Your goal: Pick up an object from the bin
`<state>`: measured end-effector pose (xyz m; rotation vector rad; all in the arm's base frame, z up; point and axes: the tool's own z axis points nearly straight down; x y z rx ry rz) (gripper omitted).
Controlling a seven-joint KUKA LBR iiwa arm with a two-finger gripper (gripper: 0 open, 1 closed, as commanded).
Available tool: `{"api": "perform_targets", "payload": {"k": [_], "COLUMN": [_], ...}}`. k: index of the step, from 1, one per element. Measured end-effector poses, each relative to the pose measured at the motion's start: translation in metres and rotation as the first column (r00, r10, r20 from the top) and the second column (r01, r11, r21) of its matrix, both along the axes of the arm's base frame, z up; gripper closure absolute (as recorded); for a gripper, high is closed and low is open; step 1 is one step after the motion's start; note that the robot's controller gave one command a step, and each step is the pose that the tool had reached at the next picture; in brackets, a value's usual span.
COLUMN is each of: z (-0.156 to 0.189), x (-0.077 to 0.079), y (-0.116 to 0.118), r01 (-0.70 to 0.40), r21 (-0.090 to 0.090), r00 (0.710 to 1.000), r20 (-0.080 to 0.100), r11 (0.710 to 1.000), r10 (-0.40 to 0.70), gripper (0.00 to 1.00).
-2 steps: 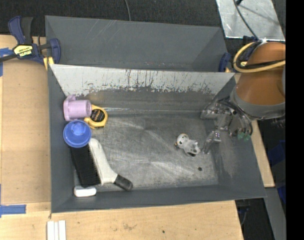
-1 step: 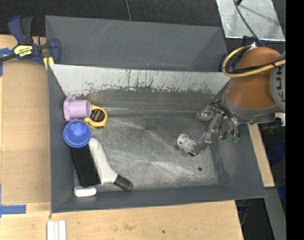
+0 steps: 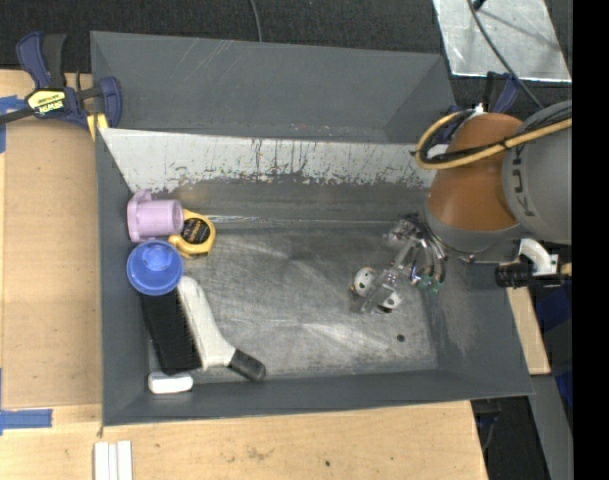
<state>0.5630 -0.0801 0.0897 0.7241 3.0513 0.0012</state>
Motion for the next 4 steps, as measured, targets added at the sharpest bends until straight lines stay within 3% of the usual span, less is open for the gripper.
{"api": "perform_targets", "payload": {"k": [1,4], "z": [-0.0143,-0.0059], "x": [0.0011,-0.0001], "y": [0.0001,0.0002], "r01": [-0.082,-0.083], "r21": [-0.004,-0.002], "r00": [0.997,0.997], "r20": [0.008,0.000], "r11": [0.997,0.997], "r10": [0.082,0.083], "gripper": [1.00,1.00]}}
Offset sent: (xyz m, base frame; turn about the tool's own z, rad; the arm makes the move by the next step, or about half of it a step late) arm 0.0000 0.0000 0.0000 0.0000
